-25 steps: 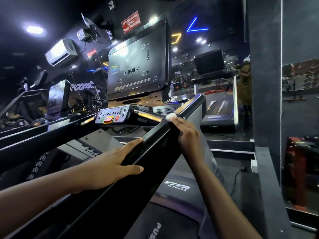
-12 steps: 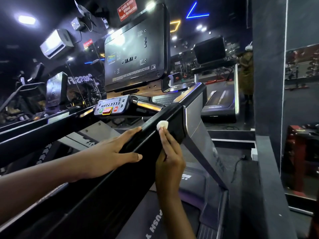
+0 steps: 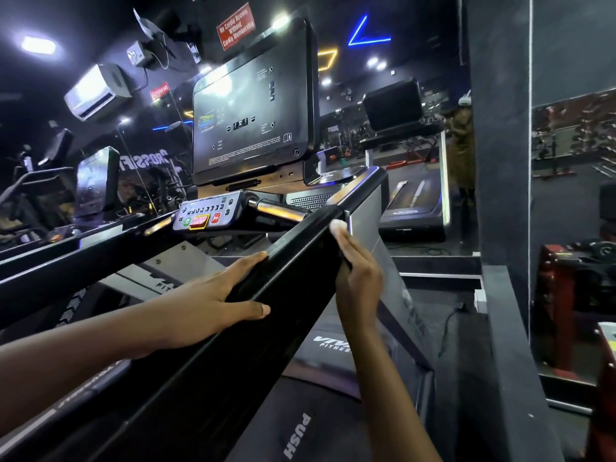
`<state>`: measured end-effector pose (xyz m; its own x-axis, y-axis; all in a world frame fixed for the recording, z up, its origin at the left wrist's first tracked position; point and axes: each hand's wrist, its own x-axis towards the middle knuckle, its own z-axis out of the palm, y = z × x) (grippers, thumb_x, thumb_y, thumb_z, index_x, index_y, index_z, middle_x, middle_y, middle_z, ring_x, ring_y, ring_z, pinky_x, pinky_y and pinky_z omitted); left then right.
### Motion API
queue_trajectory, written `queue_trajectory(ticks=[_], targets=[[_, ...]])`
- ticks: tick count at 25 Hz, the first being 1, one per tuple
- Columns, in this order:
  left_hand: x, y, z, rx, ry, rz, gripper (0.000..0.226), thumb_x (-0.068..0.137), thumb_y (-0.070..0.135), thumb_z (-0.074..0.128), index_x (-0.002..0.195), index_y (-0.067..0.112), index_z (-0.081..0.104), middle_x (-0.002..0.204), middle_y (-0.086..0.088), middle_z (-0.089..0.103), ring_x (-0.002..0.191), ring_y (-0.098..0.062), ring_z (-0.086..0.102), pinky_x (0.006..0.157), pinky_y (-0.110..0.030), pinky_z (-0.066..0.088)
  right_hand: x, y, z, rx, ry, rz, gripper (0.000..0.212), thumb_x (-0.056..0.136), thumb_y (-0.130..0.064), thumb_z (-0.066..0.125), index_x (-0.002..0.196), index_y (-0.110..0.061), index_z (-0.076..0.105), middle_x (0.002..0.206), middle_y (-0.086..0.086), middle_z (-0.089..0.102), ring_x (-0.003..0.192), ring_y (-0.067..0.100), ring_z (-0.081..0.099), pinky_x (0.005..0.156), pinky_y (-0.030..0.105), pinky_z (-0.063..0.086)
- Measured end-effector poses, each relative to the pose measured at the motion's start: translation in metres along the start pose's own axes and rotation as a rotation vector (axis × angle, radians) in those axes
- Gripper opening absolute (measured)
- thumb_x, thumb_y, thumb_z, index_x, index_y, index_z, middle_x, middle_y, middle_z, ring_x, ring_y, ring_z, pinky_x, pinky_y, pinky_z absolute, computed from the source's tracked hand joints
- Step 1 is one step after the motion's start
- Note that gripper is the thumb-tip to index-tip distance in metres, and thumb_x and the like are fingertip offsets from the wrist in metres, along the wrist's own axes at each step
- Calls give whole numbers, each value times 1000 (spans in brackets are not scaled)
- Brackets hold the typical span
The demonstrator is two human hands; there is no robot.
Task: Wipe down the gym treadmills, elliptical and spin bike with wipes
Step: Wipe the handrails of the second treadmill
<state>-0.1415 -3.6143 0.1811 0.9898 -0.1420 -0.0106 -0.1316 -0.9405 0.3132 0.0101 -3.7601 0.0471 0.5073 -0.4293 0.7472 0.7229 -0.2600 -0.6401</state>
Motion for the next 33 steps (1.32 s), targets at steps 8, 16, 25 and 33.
queue_trajectory(ticks=[8, 16, 25, 33], targets=[[36, 11, -4, 13, 4, -39, 60, 84, 58, 52, 133, 60, 18, 122, 11, 54, 95, -6, 58, 85, -22, 42, 9, -6, 8, -151, 2, 31, 38, 84, -4, 46, 119, -1, 62, 94, 18, 70, 82, 28, 66, 73, 18, 42], [50, 1, -1, -9, -11, -48, 68, 77, 69, 54, 132, 68, 13, 147, 4, 39, 128, -18, 44, 109, -33, 31, -45, 2, -2, -28, 39, 115, 41, 82, 10, 59, 118, -9, 62, 115, 9, 65, 106, 12, 58, 95, 1, 33], [50, 4, -1, -34, -3, -96, 67, 82, 63, 54, 135, 65, 14, 142, -3, 45, 115, -20, 52, 103, -34, 40, -51, 0, -3, 26, 67, 196, 42, 81, 15, 57, 115, -9, 64, 110, 3, 67, 100, 7, 61, 89, 2, 39], [42, 18, -4, -69, -14, -111, 65, 89, 49, 53, 141, 57, 14, 124, -8, 54, 90, -18, 63, 83, -30, 50, -81, -52, -28, 95, -16, 121, 36, 79, 12, 56, 106, -8, 70, 105, -6, 66, 97, -2, 59, 87, 5, 42]])
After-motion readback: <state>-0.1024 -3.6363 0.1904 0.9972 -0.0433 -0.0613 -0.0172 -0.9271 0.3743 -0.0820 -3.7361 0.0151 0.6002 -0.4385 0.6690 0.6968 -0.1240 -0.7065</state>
